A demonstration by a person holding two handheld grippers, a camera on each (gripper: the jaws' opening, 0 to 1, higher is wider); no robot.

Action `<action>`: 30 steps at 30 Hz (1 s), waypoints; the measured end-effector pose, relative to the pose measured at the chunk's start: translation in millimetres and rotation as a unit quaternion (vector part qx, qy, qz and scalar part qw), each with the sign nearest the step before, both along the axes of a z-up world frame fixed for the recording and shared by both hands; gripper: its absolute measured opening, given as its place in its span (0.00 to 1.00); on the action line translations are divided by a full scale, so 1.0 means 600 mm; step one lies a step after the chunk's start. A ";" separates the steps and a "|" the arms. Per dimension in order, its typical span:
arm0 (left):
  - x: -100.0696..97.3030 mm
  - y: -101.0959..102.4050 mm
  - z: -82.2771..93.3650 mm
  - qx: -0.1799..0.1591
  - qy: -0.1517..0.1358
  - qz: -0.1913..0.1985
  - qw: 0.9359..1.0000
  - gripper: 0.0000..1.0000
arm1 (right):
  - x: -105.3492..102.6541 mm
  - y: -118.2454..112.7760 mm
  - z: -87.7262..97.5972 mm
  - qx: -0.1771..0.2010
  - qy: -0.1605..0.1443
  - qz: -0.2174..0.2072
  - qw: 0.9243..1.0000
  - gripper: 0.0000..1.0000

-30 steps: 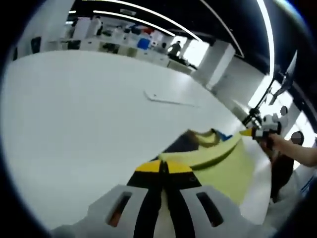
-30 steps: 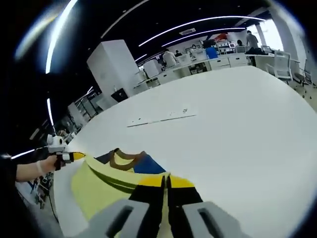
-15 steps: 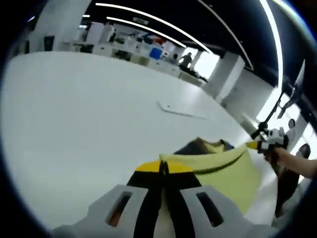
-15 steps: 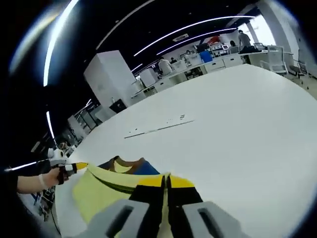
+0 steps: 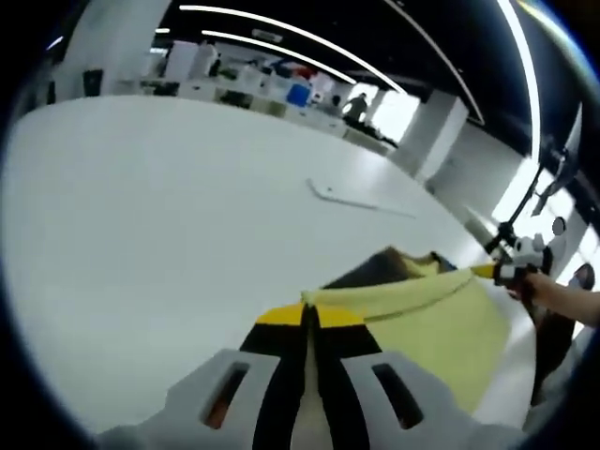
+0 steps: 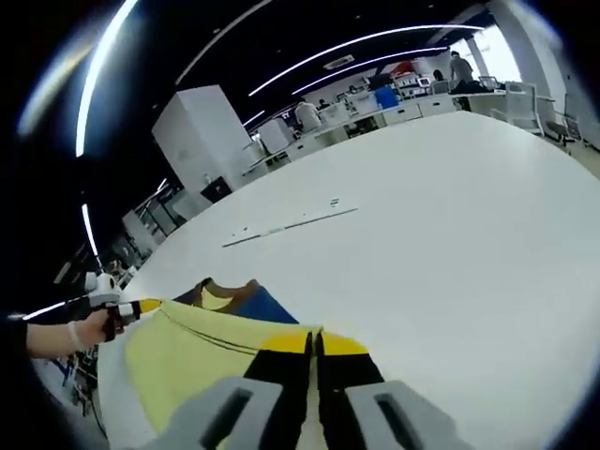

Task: Fold the garment on the visible template until the final outline fits inside the template.

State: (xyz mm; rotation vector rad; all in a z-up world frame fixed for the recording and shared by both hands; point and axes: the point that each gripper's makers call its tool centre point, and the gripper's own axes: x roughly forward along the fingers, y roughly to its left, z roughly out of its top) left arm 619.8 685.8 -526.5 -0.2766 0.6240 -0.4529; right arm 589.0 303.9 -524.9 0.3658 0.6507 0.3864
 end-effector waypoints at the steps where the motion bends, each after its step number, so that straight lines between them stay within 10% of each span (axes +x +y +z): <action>1: 0.001 0.000 -0.002 0.000 0.002 -0.001 1.000 0.00 | 0.002 -0.001 -0.004 -0.001 0.002 0.001 1.000 0.00; 15: -0.011 -0.008 0.016 0.052 -0.049 -0.060 0.996 0.00 | -0.005 -0.005 -0.002 -0.036 -0.012 0.042 0.998 0.12; 30: -0.026 -0.018 0.054 0.144 -0.123 -0.147 0.971 0.23 | -0.027 -0.015 0.024 -0.132 -0.045 0.124 0.982 0.29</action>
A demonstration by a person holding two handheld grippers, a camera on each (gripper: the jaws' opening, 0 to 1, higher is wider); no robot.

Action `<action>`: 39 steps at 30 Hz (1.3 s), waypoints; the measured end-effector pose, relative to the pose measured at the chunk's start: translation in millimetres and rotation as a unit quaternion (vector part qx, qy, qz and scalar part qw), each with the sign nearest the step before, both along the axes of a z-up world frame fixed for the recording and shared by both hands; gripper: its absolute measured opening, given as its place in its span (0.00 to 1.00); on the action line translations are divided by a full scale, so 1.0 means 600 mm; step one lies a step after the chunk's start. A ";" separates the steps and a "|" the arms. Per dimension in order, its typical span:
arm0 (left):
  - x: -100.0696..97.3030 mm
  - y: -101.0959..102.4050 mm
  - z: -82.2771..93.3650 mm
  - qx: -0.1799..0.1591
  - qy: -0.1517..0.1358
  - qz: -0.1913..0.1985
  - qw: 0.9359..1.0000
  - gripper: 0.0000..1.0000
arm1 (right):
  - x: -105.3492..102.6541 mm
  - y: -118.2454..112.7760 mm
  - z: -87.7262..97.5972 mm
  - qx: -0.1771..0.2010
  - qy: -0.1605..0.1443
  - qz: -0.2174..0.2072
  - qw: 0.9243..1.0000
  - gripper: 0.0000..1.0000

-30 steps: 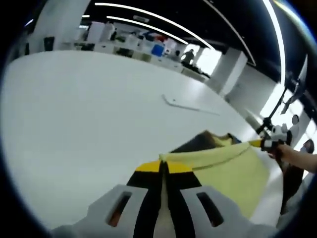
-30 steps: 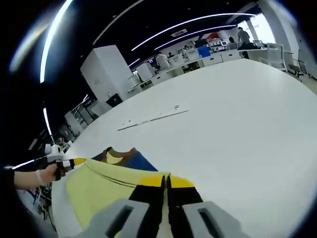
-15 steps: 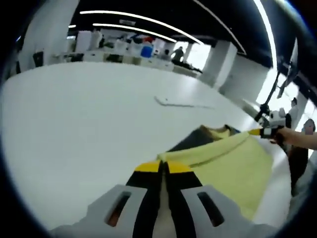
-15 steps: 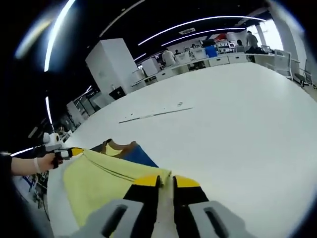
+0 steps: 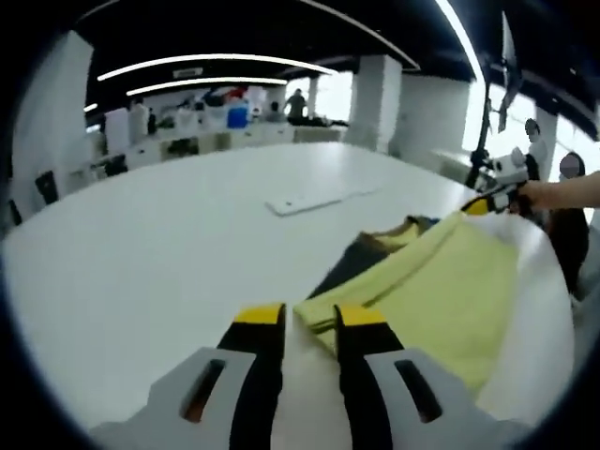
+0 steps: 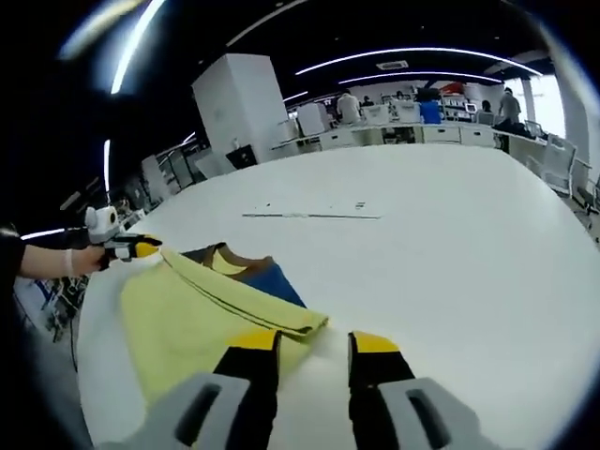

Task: Fold the garment on the visible template until the final outline fits inside the template.

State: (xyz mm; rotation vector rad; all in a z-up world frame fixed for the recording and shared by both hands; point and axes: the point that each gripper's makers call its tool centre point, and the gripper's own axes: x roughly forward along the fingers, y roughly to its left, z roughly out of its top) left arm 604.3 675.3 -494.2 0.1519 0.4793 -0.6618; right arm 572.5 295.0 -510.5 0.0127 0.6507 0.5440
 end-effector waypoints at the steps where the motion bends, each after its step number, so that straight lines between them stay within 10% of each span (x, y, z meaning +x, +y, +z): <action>1: -0.003 -0.002 -0.002 0.014 -0.004 -0.012 1.000 0.25 | -0.002 0.002 0.001 -0.012 -0.004 0.011 1.000 0.30; 13: -0.012 -0.008 -0.013 0.140 -0.045 -0.119 0.982 0.24 | 0.013 0.007 -0.005 -0.179 -0.054 0.145 0.972 0.25; 18: -0.011 -0.015 -0.023 0.193 -0.058 -0.173 0.964 0.25 | 0.014 0.019 -0.010 -0.222 -0.063 0.207 0.951 0.25; 30: 0.010 -0.026 -0.037 0.291 -0.098 -0.247 0.919 0.20 | 0.013 0.035 -0.029 -0.253 -0.067 0.250 0.932 0.23; 37: 0.014 -0.024 -0.044 0.293 -0.098 -0.254 0.916 0.04 | 0.015 0.032 -0.029 -0.257 -0.072 0.258 0.929 0.12; 39: 0.017 -0.024 -0.035 0.279 -0.095 -0.242 0.924 0.00 | 0.015 0.032 -0.028 -0.256 -0.074 0.258 0.929 0.01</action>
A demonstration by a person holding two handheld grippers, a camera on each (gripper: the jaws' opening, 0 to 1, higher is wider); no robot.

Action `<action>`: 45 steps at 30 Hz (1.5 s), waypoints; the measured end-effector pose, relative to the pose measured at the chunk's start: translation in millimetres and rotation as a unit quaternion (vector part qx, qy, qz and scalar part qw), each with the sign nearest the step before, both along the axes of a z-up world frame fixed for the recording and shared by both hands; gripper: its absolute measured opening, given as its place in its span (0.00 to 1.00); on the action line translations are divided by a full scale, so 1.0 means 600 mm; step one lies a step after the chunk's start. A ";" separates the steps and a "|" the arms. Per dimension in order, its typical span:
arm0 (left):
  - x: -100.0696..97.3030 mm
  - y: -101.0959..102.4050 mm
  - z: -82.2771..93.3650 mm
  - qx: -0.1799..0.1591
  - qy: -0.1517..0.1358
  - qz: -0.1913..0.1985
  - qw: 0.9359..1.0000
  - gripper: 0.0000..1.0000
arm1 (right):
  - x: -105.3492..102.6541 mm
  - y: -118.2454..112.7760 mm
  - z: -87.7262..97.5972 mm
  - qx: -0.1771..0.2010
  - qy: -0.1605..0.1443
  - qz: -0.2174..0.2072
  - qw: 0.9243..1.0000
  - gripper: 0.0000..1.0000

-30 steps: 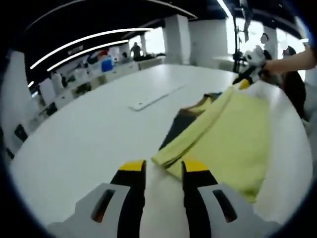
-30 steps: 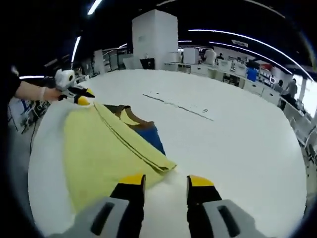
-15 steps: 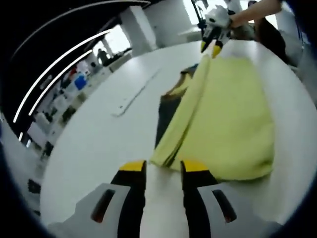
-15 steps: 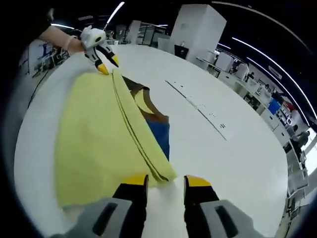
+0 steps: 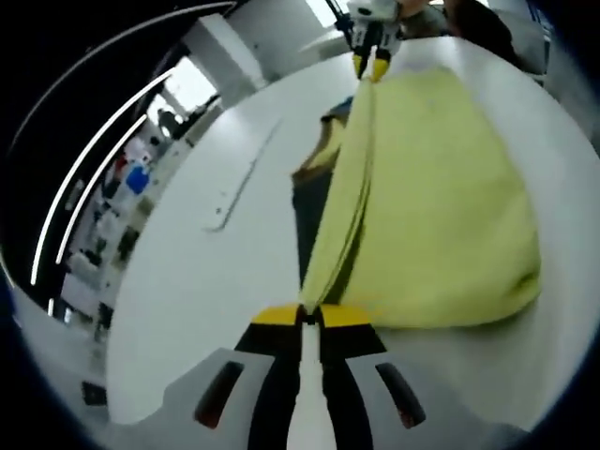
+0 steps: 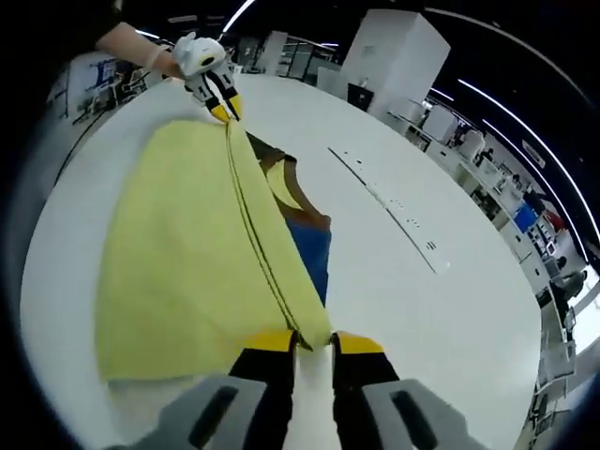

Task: Fold the garment on the visible template until the final outline fits inside the template.

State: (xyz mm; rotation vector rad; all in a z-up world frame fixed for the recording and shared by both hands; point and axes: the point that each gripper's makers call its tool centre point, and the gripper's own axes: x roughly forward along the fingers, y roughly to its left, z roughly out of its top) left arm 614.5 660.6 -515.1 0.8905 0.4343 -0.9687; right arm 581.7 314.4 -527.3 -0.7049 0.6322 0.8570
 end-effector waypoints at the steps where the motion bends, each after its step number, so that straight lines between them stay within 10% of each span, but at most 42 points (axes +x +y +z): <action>1: 0.001 0.000 0.003 -0.006 0.002 0.005 1.000 0.00 | 0.001 0.000 0.001 0.003 0.000 -0.002 1.000 0.00; 14: 0.017 -0.001 0.051 -0.154 0.084 0.122 0.977 0.00 | 0.014 -0.001 0.050 0.097 0.020 -0.086 0.991 0.00; 22: 0.045 -0.008 0.049 -0.252 0.158 0.230 0.927 0.00 | 0.039 0.009 0.066 0.185 0.061 -0.172 0.966 0.00; 29: 0.064 0.006 0.012 -0.278 0.186 0.280 0.900 0.00 | 0.060 0.012 0.042 0.212 0.079 -0.211 0.951 0.00; 38: 0.064 0.006 -0.012 -0.288 0.192 0.305 0.887 0.00 | 0.078 0.009 0.010 0.213 0.087 -0.234 0.945 0.00; 45: 0.070 0.006 -0.013 -0.279 0.191 0.304 0.891 0.00 | 0.083 0.007 0.006 0.210 0.085 -0.233 0.946 0.00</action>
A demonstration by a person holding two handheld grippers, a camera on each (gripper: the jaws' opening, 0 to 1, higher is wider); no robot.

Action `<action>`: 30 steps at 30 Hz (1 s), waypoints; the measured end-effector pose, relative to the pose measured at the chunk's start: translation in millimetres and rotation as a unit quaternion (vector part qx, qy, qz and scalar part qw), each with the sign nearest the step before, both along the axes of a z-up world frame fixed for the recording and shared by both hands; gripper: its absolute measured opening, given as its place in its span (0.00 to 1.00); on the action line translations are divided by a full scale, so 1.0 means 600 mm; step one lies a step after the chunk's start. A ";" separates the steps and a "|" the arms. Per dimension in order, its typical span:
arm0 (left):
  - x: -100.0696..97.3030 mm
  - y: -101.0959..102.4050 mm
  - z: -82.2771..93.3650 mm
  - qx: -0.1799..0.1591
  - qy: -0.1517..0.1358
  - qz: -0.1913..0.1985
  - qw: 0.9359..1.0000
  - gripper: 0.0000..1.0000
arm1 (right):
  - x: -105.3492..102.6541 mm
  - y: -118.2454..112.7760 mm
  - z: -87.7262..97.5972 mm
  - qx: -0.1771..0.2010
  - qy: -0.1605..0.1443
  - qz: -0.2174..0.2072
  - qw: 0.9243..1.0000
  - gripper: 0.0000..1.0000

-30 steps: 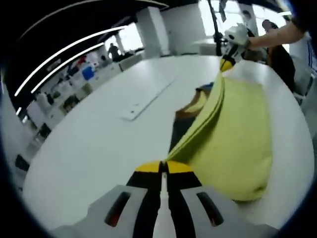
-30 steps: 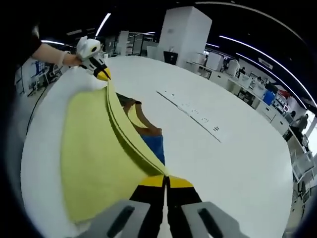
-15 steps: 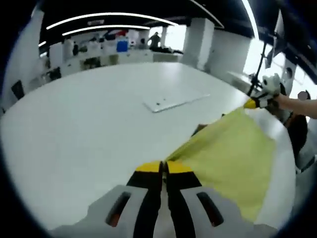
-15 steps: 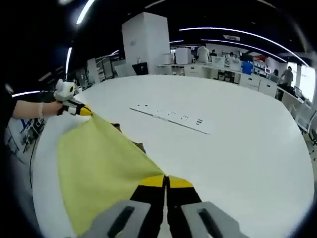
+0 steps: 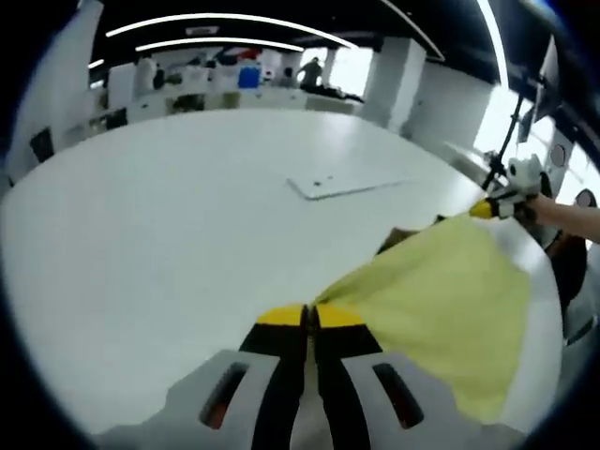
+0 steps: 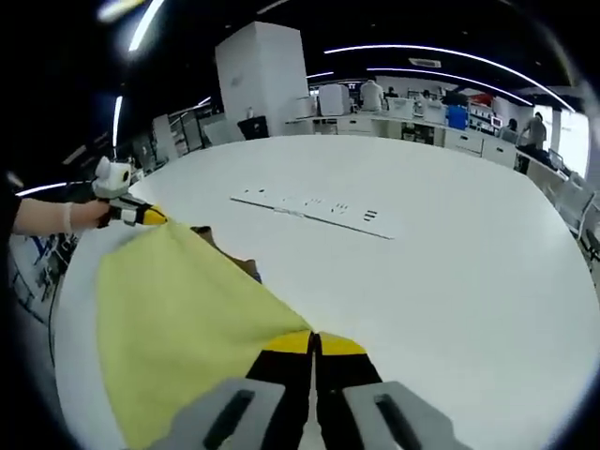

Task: Fold the garment on the visible template until the final outline fits inside the template.

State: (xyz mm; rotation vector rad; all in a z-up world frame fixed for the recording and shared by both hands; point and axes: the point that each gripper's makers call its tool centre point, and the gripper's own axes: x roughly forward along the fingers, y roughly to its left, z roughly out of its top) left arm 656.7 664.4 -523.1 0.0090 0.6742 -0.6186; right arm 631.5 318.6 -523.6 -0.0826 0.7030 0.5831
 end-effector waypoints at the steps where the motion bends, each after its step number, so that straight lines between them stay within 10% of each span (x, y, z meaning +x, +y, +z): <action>1: -0.001 0.000 0.000 0.002 0.000 -0.001 1.000 0.00 | 0.001 0.000 -0.001 -0.002 -0.001 0.000 1.000 0.00; 16: 0.000 0.003 -0.003 0.034 -0.027 -0.028 0.999 0.05 | 0.008 0.003 0.001 0.002 -0.015 0.005 1.000 0.02; 20: -0.005 0.005 -0.008 0.042 -0.029 -0.041 0.998 0.27 | 0.009 0.013 0.012 0.012 -0.018 0.004 1.000 0.17; 30: -0.034 -0.005 0.016 0.002 -0.037 -0.058 0.998 0.39 | -0.007 0.030 0.018 0.017 -0.035 0.035 0.999 0.58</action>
